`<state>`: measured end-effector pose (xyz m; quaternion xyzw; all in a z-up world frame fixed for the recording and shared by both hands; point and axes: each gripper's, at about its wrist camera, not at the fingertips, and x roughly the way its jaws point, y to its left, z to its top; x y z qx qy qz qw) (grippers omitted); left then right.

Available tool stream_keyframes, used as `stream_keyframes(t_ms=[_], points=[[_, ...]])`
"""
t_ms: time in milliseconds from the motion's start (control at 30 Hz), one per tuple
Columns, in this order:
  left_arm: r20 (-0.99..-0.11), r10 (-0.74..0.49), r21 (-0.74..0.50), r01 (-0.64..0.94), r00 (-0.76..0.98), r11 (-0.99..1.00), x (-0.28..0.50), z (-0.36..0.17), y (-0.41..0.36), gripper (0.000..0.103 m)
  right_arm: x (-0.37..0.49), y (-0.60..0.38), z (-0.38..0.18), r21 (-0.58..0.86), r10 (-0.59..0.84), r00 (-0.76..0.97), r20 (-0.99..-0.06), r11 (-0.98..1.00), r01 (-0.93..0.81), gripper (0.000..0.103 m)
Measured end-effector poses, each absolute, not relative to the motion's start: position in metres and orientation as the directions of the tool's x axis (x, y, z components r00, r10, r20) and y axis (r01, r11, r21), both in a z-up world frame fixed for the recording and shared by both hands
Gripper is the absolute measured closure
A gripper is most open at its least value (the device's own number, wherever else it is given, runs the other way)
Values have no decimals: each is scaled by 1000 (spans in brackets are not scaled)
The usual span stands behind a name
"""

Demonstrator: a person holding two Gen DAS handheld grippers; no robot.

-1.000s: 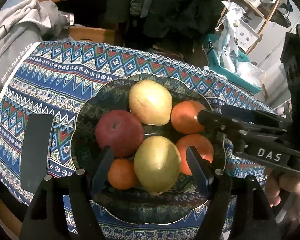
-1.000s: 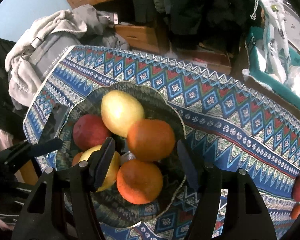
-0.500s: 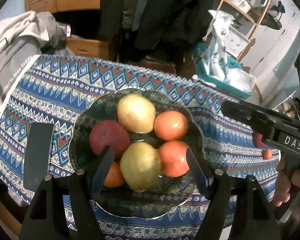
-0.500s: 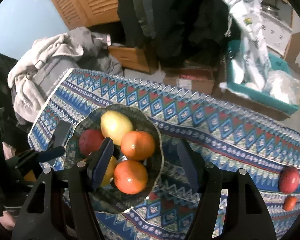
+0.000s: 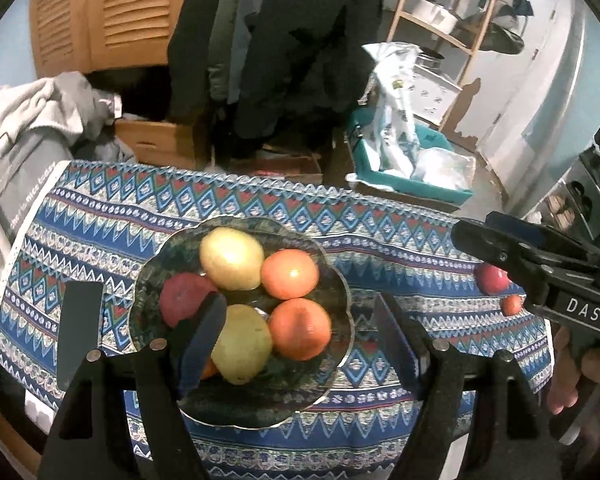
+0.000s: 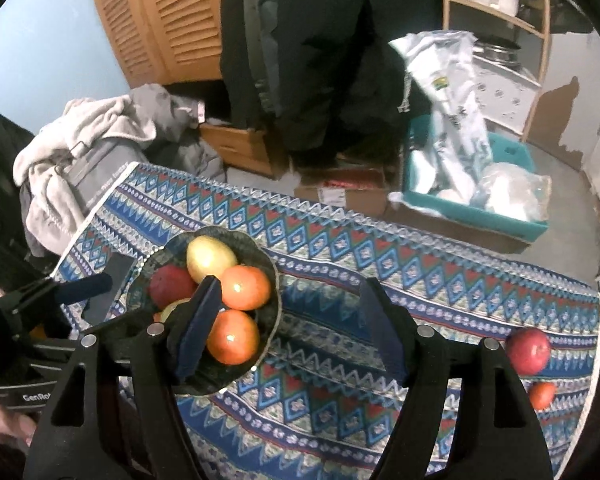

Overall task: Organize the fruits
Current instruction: 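Open both grippers and pull both tools back from the plate, then move both tools toward the red apple and small orange on the cloth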

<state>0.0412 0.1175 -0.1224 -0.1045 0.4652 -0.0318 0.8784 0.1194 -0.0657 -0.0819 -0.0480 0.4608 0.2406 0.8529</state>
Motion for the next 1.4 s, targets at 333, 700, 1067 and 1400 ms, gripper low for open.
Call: stream_keyframes(t_ms=[333,700,1067,1400], points=[[-790,-176,-203,21,587,979,37,-101,86,25,102,-103,-59,75,301,523,-797,909,-410,28],[-773,-202,-189,86,602,978,31,-83,50,23,82,-147,-35,49,269,584,-766,930,-364,27],[-775,-211,-152,147,596,977,31,-75,9,22,75,-196,-27,86,262,602,-754,948,-305,25],[-792,-215,-117,204,571,972,38,-79,-31,22,76,-253,-39,53,170,621,-765,978,-203,25]])
